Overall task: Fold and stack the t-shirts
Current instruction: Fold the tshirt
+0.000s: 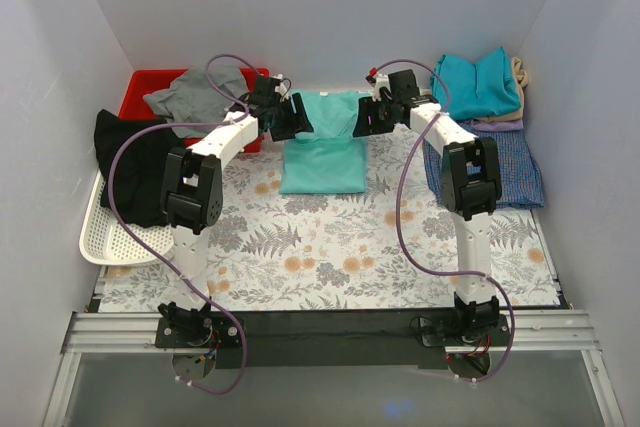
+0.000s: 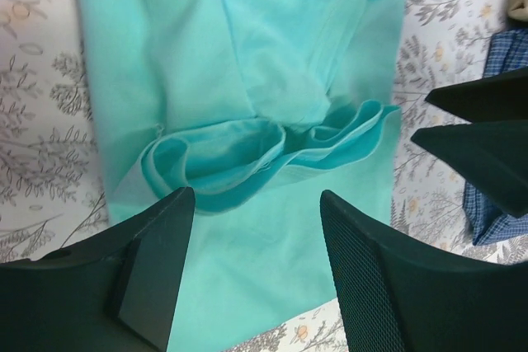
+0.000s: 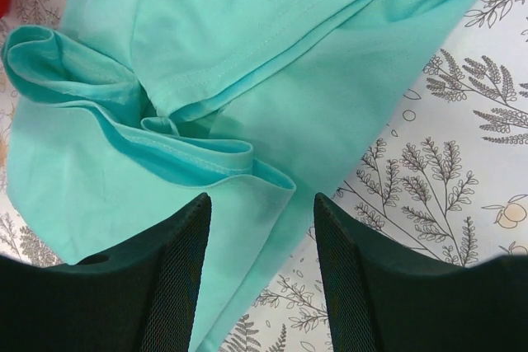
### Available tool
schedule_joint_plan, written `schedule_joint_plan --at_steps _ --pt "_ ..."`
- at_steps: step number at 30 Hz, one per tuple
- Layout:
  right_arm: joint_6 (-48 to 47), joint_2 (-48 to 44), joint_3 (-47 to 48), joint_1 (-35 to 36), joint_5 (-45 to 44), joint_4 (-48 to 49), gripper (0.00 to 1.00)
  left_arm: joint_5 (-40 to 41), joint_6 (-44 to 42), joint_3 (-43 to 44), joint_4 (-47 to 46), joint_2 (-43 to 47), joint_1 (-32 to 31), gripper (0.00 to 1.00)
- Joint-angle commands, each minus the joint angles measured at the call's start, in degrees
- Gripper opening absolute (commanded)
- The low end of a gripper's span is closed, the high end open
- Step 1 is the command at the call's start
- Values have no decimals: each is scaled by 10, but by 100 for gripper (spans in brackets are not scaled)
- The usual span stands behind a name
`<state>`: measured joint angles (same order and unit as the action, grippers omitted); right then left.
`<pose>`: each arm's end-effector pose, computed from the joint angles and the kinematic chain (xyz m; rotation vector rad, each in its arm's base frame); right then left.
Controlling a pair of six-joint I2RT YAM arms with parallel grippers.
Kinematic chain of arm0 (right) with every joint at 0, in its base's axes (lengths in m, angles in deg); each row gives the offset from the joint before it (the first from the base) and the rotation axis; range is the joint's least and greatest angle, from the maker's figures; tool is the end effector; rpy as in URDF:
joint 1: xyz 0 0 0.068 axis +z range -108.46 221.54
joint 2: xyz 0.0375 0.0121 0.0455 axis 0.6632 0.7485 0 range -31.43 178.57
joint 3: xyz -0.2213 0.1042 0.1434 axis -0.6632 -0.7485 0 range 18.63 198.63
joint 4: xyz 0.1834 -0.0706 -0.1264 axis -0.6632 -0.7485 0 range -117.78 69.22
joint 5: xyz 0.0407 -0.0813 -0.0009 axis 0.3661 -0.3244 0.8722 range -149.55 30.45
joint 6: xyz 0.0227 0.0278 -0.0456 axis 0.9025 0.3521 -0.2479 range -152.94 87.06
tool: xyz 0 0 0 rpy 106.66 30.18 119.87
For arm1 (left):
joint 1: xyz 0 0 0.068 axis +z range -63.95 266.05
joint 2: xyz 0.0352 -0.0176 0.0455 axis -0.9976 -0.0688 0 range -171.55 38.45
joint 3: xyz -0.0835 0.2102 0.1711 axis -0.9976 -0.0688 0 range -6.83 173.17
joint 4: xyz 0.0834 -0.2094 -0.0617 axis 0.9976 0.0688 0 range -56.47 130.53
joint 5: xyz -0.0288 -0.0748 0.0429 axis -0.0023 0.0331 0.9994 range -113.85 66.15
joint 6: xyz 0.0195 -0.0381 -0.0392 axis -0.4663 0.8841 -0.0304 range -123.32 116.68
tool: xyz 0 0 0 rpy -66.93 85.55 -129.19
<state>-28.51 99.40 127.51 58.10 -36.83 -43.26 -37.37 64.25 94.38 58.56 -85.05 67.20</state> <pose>0.4766 0.1586 0.2182 -0.4460 2.3183 0.6448 0.4428 -0.1615 0.2326 -0.9635 2.4200 -0.9209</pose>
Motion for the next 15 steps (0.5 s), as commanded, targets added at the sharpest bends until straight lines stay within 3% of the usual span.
schedule_joint_plan --at_steps 1,9,15 --pt "-6 -62 -13 7 32 14 59 -7 -17 27 -29 15 -5 61" --pt "7 -118 -96 37 80 32 60 -88 -13 -5 -39 33 -5 60" --pt "15 -84 -92 40 82 45 60 -138 -17 -41 -61 36 -5 61"
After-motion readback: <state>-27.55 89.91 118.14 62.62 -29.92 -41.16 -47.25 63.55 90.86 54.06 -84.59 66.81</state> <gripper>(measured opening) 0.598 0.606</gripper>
